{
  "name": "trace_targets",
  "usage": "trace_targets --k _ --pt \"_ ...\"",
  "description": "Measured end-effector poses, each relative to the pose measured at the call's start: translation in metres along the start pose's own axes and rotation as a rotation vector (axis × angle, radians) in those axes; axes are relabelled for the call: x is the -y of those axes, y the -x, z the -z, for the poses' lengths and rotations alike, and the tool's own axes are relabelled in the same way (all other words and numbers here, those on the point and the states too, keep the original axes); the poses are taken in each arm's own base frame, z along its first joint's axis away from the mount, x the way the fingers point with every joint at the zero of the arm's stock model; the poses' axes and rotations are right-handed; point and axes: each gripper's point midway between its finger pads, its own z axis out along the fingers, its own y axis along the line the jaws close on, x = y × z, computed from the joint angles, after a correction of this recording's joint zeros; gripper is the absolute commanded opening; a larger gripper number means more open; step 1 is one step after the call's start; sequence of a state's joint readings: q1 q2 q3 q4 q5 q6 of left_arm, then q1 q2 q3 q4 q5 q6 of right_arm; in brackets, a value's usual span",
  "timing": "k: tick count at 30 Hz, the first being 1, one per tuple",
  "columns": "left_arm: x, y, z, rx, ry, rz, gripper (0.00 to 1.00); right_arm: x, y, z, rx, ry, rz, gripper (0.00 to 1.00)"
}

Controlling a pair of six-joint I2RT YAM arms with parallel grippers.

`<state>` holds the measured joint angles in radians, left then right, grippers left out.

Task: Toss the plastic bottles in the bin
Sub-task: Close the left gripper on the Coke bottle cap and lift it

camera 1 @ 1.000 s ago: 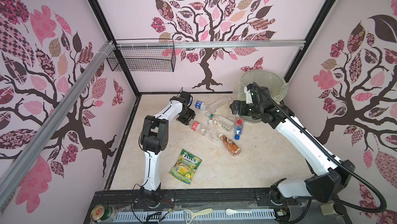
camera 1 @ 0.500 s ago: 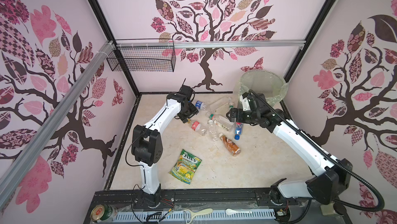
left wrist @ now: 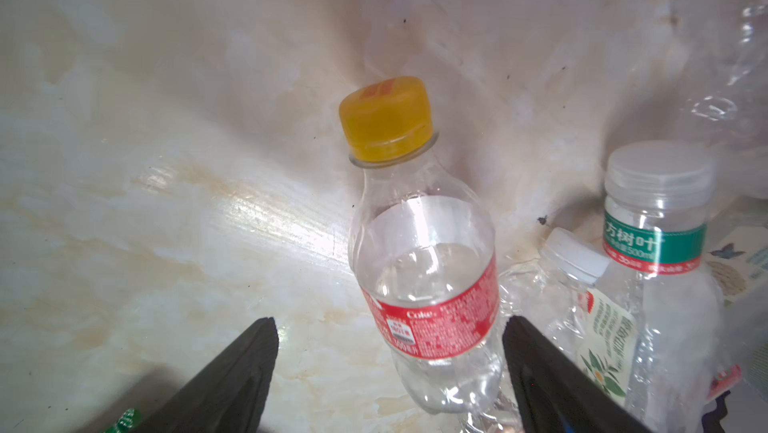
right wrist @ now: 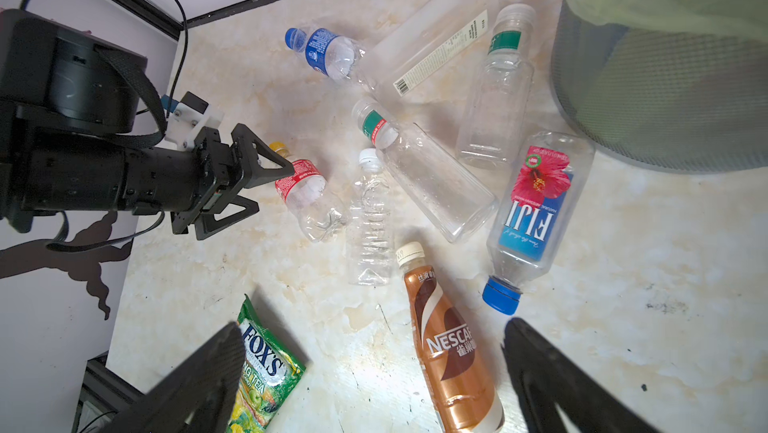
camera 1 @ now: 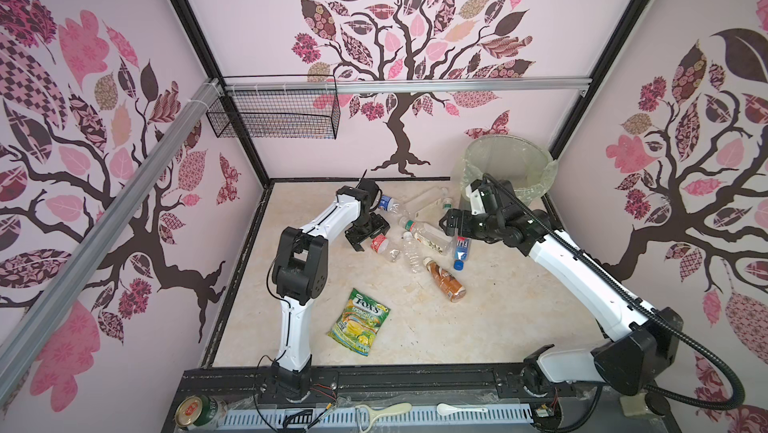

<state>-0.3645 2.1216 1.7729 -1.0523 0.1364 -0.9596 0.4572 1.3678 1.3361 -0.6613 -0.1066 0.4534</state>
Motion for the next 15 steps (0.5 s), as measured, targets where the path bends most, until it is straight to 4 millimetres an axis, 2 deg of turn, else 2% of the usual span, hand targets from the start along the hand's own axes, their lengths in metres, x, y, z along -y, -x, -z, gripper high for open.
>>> trace_targets --k 4,11,15 --pt "0.003 0.002 -0.01 -0.003 -0.005 0.0 0.9 0.003 -0.004 0.0 -0.015 -0.011 -0.002 0.99" --pt "0.01 0.008 -0.014 0.015 -0.032 -0.014 0.78 0.002 -0.004 0.002 -0.024 -0.016 -0.003 1.0" --pt "0.008 0.008 -0.022 0.006 -0.02 -0.019 0.78 0.001 -0.001 0.003 -0.019 -0.013 -0.002 0.99"
